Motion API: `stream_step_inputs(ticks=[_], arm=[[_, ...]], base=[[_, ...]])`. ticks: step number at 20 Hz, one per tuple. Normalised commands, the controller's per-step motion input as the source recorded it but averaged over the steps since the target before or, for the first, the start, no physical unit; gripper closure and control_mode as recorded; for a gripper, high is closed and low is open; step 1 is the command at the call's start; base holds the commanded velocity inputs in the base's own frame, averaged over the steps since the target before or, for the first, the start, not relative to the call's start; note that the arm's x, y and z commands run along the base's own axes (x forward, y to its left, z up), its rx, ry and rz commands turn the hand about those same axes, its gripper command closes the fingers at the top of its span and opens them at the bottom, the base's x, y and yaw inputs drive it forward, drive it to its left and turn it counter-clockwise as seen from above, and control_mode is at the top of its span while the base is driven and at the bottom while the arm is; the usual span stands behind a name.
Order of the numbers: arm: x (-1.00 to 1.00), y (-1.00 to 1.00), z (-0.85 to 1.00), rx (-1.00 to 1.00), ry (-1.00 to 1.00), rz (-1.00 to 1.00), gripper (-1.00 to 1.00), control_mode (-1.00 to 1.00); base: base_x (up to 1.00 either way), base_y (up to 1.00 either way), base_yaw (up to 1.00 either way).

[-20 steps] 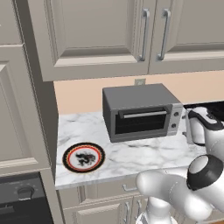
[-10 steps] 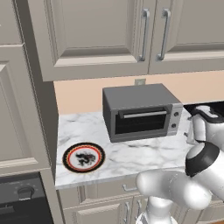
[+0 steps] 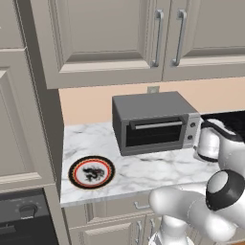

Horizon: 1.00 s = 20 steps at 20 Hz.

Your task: Pull the toaster oven rack outwards. Pick up the baguette from the plate and place it on the toaster oven rack. Close the toaster oven door fully and set the temperature to the lowest setting.

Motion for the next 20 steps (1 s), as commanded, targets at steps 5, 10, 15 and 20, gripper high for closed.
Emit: stream_step_inputs(ticks=[5, 10, 15, 20], arm=[[0.54, -0.22, -0.22, 0.01, 0.00, -0.25, -1.00, -1.00], [0.12, 0.04, -0.29, 0.05, 0.00, -0.16, -1.00, -1.00], [0.00, -0.01, -0.32, 0.09, 0.00, -0.05, -1.00, -1.00], [0.00, -0.15, 0.00, 0.10, -0.07, 0.05, -1.00, -1.00]], base=[[0.00, 0.00, 0.00], [0.00, 0.00, 0.00], [0.00, 0.00, 0.00], [0.00, 0.00, 0.00]])
